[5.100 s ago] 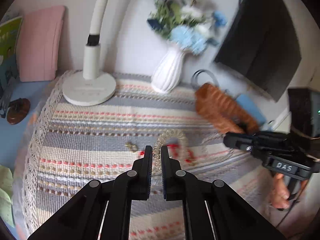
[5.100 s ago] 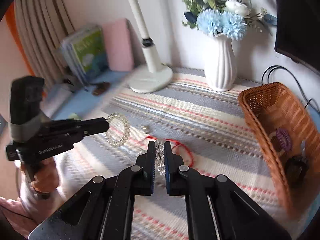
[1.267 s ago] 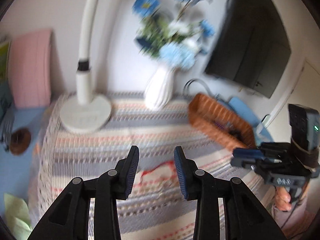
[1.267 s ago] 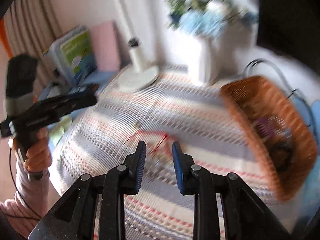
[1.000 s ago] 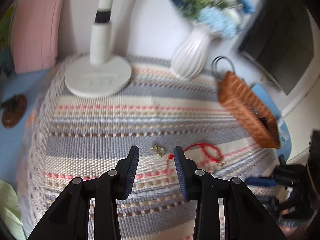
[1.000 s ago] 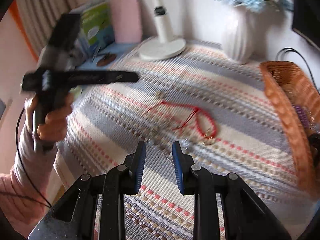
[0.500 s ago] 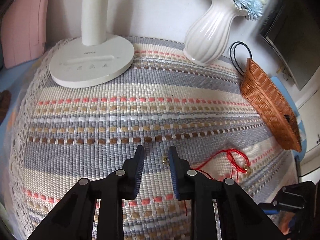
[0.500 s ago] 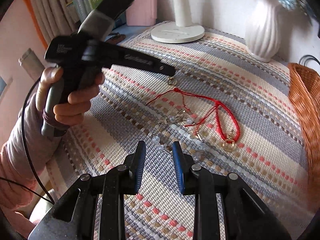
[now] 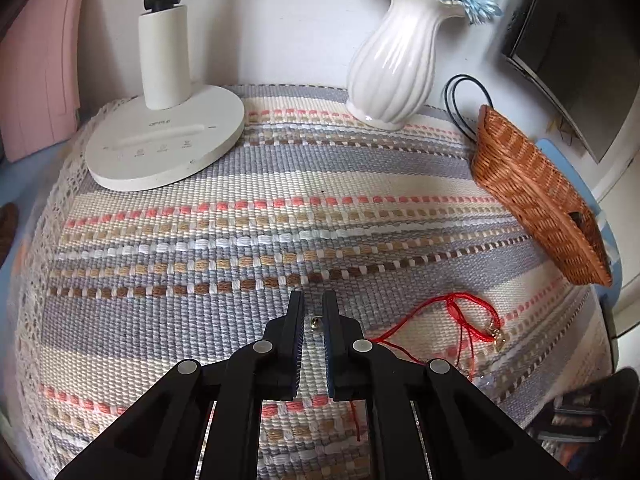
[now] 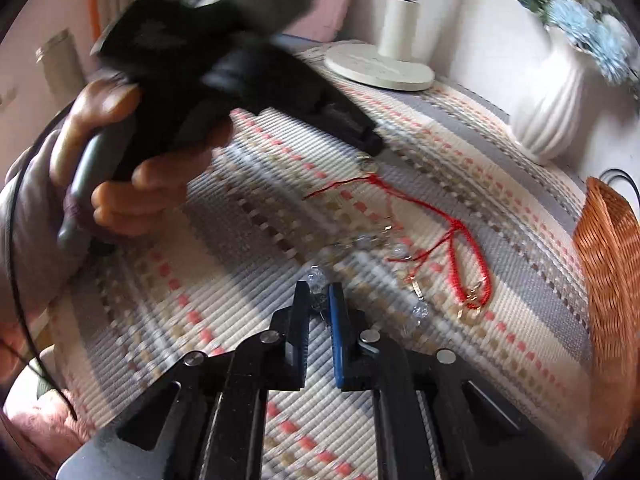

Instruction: Organize jewelry

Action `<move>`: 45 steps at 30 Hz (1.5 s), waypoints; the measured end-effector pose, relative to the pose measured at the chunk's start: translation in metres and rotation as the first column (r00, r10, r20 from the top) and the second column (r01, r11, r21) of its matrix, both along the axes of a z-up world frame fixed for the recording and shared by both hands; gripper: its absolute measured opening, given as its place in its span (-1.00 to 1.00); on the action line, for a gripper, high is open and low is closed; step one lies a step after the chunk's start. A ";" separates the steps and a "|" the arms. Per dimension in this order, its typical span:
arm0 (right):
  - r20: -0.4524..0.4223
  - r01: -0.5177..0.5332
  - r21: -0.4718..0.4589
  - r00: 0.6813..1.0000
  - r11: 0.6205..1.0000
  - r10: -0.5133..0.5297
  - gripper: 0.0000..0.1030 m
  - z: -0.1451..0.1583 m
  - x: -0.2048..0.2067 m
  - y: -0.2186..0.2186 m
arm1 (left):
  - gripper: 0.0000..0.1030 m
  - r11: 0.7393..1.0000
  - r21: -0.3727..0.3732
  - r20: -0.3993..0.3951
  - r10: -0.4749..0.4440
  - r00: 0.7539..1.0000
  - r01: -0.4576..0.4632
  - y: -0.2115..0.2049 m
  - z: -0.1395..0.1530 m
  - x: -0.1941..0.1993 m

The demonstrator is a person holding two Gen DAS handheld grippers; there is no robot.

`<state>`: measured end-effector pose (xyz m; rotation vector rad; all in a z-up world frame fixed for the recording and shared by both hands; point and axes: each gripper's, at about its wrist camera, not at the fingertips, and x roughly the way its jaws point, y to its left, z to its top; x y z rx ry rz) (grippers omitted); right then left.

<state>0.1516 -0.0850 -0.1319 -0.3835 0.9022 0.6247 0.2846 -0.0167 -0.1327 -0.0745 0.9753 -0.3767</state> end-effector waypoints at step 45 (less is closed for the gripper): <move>0.165 0.491 0.441 0.778 0.751 -0.606 -0.79 0.170 -0.006 -0.295 | -0.97 0.928 -0.091 0.186 -0.340 0.922 0.360 -0.152 0.142 -0.009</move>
